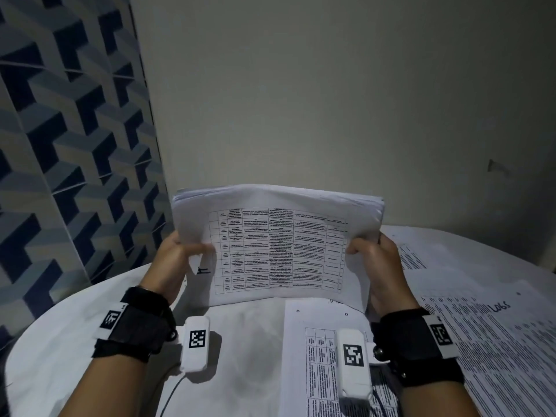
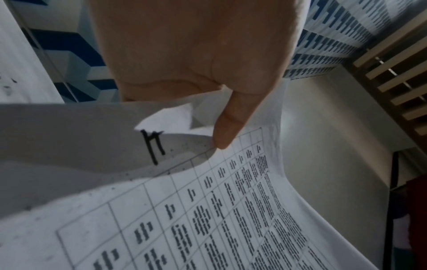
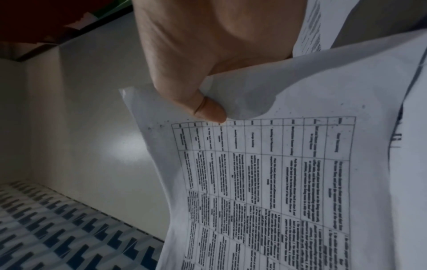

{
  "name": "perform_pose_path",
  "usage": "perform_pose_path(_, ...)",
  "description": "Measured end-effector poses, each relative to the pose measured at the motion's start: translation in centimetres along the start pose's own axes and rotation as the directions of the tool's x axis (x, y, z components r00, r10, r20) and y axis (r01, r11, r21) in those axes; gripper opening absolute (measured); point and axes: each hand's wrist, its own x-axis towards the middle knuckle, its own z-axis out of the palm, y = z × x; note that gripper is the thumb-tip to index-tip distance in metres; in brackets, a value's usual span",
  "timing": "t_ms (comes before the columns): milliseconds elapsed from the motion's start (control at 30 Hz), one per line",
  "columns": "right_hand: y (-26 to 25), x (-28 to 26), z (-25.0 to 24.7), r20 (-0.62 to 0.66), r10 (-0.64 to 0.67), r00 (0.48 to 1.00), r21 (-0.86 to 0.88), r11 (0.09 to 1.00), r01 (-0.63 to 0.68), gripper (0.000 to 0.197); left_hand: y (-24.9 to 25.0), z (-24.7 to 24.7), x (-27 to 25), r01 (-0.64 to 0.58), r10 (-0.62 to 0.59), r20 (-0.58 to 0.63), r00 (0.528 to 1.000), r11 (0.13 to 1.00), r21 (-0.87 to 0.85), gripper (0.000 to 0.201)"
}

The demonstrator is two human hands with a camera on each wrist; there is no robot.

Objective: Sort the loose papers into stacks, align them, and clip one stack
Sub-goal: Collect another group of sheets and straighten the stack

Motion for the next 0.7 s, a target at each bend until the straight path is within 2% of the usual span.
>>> perform_pose_path(200,-0.1,0.4,-0.1,-0.055,-0.017,0.998,0.045,0.999,0.019,0.019,0.4,-0.2,-0.1,-0.006,0.005,-0.021,1.0,1.0,-0.02,0.046)
perform_pose_path(367,0.3,-0.1,0.0,0.015,0.032,0.999,0.024,0.999,-0.032,0.04,0.0,-0.4,-0.1,0.053,-0.055,0.037,0.998,0.997,0.061,0.055)
perform_pose_path(500,-1.0,-0.6,-0.1,0.034,-0.023,0.999,-0.029,0.999,0.024,0.026,0.7,-0.5,-0.5,0.025,-0.026,0.001,1.0,0.996,0.087,0.049)
perform_pose_path(600,-2.5,-1.3,-0.3,0.054,-0.072,0.996,-0.024,0.997,0.074,0.033,1.8,-0.8,-0.8,-0.003,0.004,-0.012,1.0,0.999,0.048,0.048)
perform_pose_path(700,-3.9,-2.5,-1.4,0.068,-0.085,0.994,0.008,0.996,0.085,0.028,2.6,-1.0,-1.2,-0.01,0.01,0.013,1.0,1.0,-0.004,0.051)
